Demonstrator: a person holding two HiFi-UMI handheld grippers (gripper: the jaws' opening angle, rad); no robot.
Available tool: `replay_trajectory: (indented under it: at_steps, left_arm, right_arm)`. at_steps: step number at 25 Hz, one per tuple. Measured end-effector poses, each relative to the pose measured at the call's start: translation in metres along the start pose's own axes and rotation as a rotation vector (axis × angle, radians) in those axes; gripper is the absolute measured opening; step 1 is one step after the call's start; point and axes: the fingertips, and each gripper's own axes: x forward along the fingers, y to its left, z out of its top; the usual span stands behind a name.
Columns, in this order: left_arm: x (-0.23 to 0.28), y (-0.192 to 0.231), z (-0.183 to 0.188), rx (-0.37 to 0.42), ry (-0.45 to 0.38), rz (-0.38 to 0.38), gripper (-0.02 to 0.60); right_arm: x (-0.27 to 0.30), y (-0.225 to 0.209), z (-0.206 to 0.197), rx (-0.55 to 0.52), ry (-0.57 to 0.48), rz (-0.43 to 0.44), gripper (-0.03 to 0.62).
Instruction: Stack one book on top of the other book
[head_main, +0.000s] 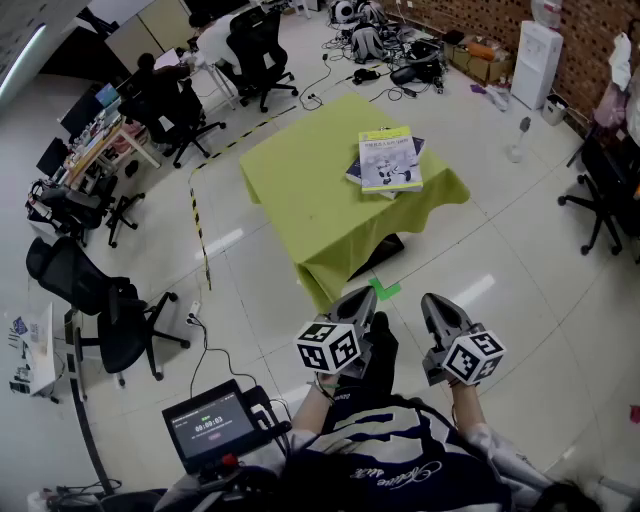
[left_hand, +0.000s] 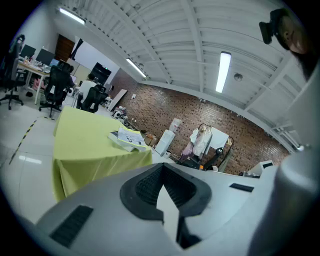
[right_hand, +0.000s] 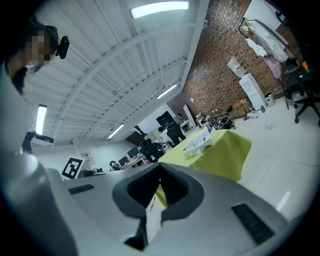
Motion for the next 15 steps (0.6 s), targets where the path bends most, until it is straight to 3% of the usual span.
replay_trajectory:
  at_steps: [5,13,14,15]
  left_arm:
    - [0.060,0.065,0.045,-0.059,0.000,0.012,0.005]
    - [0.158,0.159,0.101,-0.086,0.095,0.005,0.006]
    - [0.168,0.169,0.106,-0.084,0.107,0.005,0.006]
    - [0.178,0.178,0.108,-0.084,0.122,0.005,0.018]
  right_arm:
    - [0.071,-0.036,0.025,-0.013,0.006,-0.025,-0.005]
    - [0.190,-0.093,0.081,-0.019,-0.001,-0.091,-0.002]
    - [0.201,-0.099,0.086,-0.011,-0.001,-0.097,0.008]
    - [0.210,-0.104,0.090,-0.001,0.004,-0.102,0.069]
